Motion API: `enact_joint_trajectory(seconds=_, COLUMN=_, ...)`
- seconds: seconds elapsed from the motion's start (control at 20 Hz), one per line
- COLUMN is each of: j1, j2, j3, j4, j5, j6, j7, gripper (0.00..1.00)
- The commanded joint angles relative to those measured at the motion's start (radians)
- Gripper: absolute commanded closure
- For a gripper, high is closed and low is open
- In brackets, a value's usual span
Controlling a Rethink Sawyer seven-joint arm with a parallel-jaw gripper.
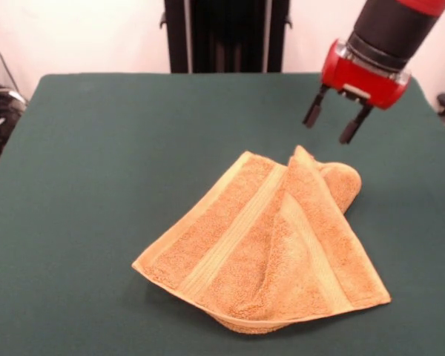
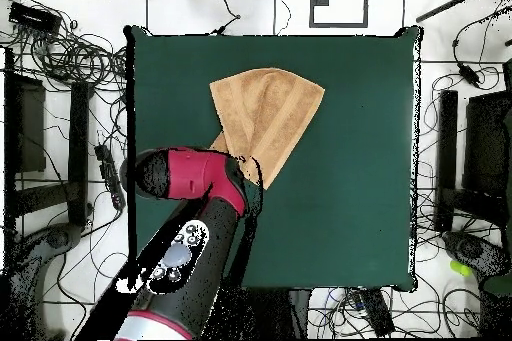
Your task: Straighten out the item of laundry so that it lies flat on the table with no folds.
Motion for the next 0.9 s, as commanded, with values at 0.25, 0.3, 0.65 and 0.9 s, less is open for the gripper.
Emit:
enact_joint_trajectory(seconds=0.25, j1=0.042, j2=0.153, j3=0.072, j4=0.042, j5=-0.003, j6=-0.093, j7=0.227, gripper=0.00)
enact_joint_trajectory(seconds=0.3, j1=0.040, j2=0.161, j3=0.070, j4=0.039, j5=0.000, j6=-0.101, j7=0.229, gripper=0.00)
enact_joint_trajectory(seconds=0.65, j1=0.057, j2=0.223, j3=0.053, j4=0.013, j5=0.004, j6=-0.162, j7=0.235, gripper=0.00)
enact_joint_trajectory(seconds=0.9, j1=0.062, j2=0.262, j3=0.053, j4=0.000, j5=0.015, j6=-0.193, j7=0.231, gripper=0.00)
